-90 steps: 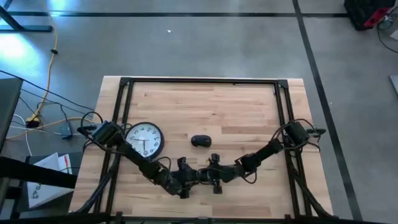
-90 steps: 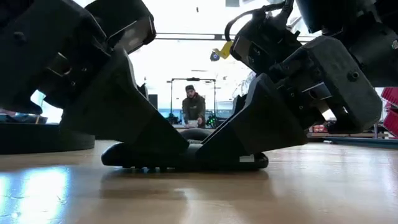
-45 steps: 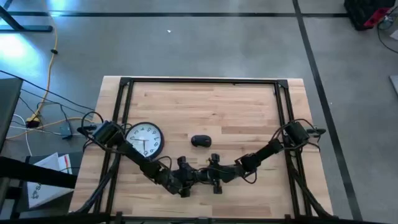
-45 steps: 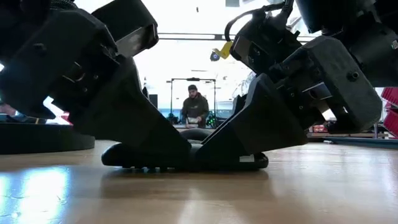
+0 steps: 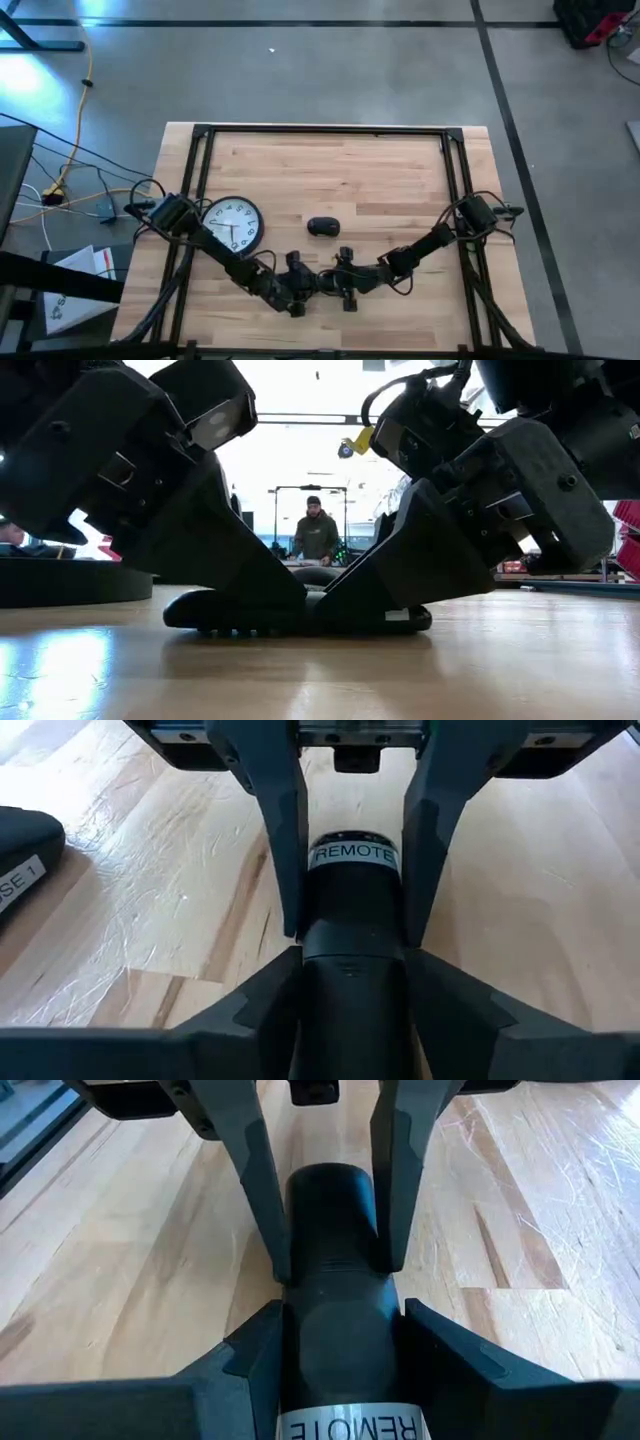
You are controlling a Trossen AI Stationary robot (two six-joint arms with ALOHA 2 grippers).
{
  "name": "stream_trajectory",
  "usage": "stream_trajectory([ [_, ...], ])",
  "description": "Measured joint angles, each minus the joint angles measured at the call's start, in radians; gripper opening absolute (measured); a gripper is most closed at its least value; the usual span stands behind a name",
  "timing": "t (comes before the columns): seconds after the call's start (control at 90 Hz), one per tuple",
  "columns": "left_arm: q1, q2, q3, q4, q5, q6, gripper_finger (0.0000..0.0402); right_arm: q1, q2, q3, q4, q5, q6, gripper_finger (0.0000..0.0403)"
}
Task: Insert battery
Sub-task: Open the remote battery compartment
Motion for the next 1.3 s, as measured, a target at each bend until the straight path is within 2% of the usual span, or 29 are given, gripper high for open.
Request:
stream_trajectory([
  [0.4,0.0,-0.001,0.0,-0.012,0.021,0.004,0.0151,0.0,0.001,0.0,0.0,0.0,0.0,0.0149],
  [0.778,0.0,0.002,-0.002,-0.012,0.026,-0.004,0.0181,0.0,0.001,0.0,0.0,0.0,0.0,0.0149],
  [1.3,0.0,0.002,-0.001,-0.06,0.025,-0.044,0.0165,0.0,0.001,0.0,0.0,0.0,0.001,0.0149],
])
